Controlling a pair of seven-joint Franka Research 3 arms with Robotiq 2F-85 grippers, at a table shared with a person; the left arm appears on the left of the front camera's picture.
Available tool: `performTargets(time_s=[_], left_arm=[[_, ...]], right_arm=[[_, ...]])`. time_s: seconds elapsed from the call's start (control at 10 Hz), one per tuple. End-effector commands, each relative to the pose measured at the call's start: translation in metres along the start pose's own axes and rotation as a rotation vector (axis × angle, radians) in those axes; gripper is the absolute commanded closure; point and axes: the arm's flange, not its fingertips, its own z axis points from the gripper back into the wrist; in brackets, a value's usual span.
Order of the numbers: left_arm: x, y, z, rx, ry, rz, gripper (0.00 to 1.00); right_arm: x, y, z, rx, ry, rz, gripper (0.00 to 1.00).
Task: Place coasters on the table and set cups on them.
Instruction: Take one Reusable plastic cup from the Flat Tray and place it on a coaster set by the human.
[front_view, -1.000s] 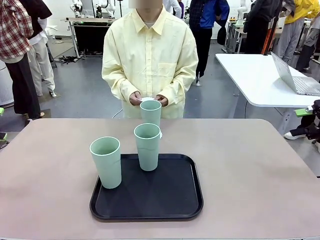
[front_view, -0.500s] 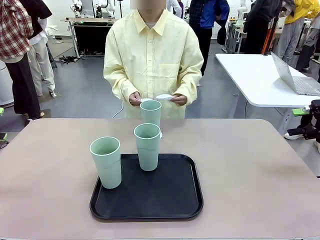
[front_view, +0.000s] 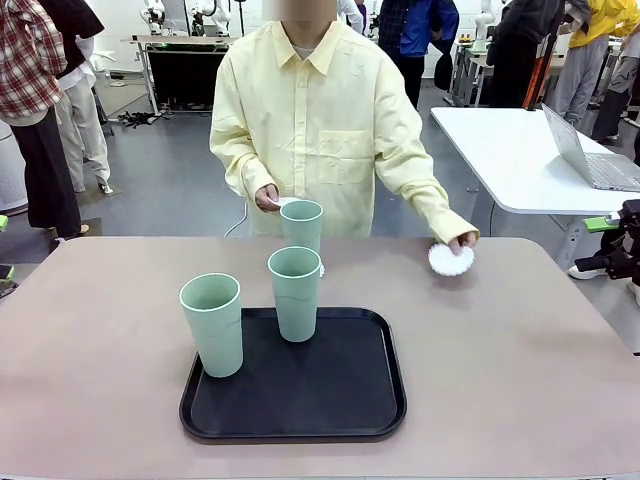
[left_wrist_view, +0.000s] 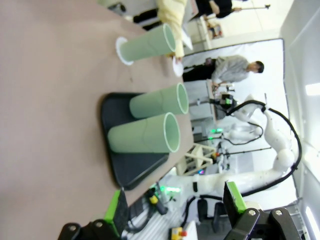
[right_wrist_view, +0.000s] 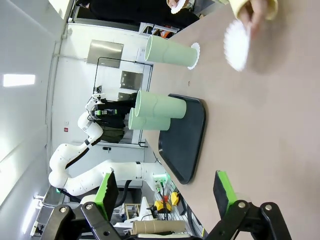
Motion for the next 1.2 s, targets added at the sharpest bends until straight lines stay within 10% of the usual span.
performTargets(time_s=[0.0, 1.1], left_arm=[[-0.0004, -0.0005, 0.0007, -0.014, -0.007, -0.009, 0.00], [-0.0004, -0.0005, 0.0007, -0.014, -0.007, -0.009, 0.00]], right_arm=[[-0.0014, 0.0010, 0.0014, -0.003, 0.006, 0.003, 0.00], [-0.0014, 0.0010, 0.0014, -0.003, 0.006, 0.003, 0.00]])
